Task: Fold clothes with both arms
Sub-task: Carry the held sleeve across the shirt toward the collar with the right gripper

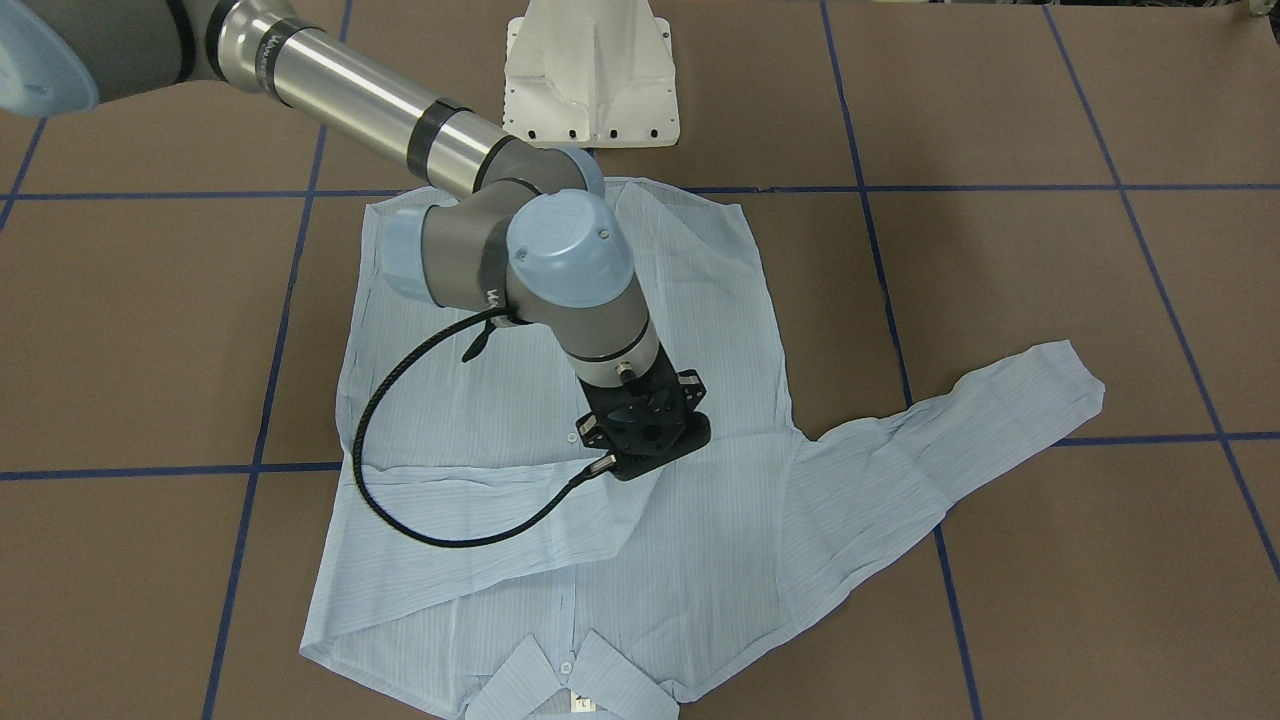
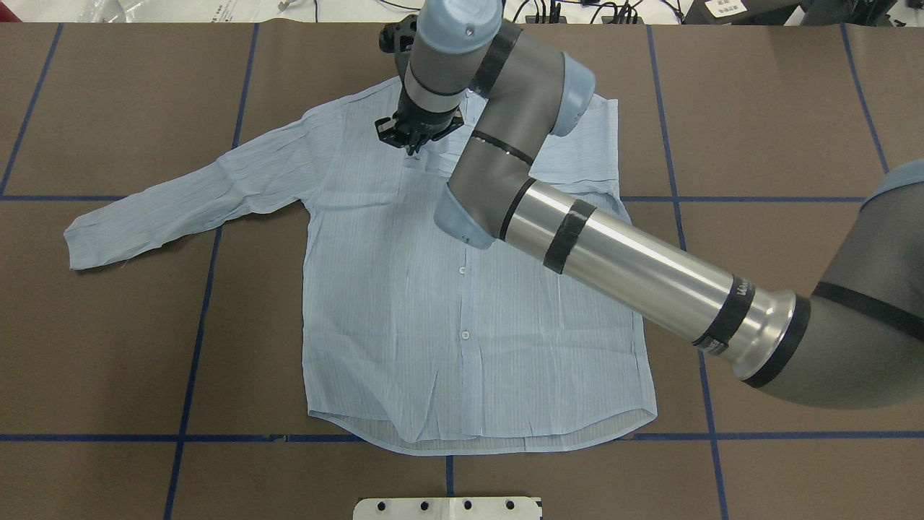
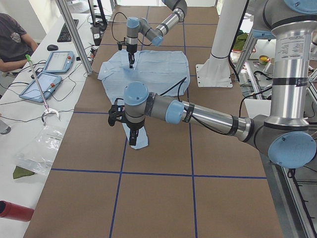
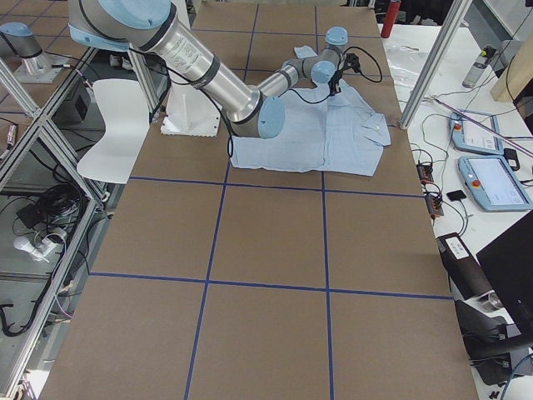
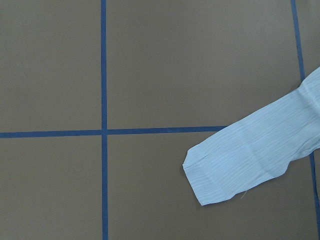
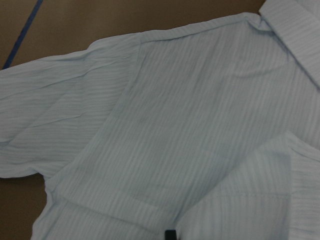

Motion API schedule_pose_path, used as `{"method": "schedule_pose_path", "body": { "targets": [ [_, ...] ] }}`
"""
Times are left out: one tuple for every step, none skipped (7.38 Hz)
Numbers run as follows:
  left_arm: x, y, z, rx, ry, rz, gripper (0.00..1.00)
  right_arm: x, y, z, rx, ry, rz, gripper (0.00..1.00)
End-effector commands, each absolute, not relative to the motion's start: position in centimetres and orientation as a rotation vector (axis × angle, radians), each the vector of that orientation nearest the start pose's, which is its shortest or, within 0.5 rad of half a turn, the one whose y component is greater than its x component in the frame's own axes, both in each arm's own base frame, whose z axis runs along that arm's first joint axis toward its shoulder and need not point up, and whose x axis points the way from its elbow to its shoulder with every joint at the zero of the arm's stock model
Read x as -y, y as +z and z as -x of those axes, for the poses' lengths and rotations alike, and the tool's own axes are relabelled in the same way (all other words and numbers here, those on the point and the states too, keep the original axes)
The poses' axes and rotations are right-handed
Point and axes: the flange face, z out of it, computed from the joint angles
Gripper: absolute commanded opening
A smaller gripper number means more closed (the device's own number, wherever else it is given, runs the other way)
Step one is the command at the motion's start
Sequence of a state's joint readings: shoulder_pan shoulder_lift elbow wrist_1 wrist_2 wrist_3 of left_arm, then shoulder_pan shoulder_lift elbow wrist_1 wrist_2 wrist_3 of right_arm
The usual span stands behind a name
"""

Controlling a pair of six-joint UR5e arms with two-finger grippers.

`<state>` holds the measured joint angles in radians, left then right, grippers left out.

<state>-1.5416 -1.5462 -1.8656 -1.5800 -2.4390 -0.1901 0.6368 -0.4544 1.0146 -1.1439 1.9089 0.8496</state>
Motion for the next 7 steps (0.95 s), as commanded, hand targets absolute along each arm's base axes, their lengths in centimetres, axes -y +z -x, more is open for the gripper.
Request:
{"method": "schedule_pose_path", "body": {
  "targets": [
    [48.6, 51.7, 4.4, -0.885, -0.029, -0.167, 1.0, 53.3, 8.5, 67.3, 0.917, -0.25, -0.507, 1.0],
    [48.3, 51.9, 4.5, -0.886, -0.033, -0.162, 1.0, 53.5, 9.0, 67.3, 0.91, -0.248, -0.503, 1.0],
    [48.2, 52.1, 4.5, -0.886, -0.035, -0.159, 1.0, 53.6, 9.0, 67.2, 0.911, -0.243, -0.501, 1.0],
    [48.6, 52.2, 4.4, -0.884, -0.042, -0.153, 1.0, 53.9, 8.9, 66.9, 0.913, -0.226, -0.488, 1.0],
    [48.9, 51.6, 4.3, -0.882, -0.121, -0.142, 1.0, 55.1, 8.1, 64.5, 0.897, -0.204, -0.401, 1.0],
    [48.9, 51.3, 4.2, -0.859, -0.238, -0.155, 1.0, 57.2, 6.9, 60.0, 0.887, -0.184, -0.295, 1.0],
    [48.2, 51.1, 1.3, -0.896, -0.291, -0.148, 0.99, 59.2, 7.1, 57.0, 0.883, -0.138, -0.22, 1.0]
  ]
}}
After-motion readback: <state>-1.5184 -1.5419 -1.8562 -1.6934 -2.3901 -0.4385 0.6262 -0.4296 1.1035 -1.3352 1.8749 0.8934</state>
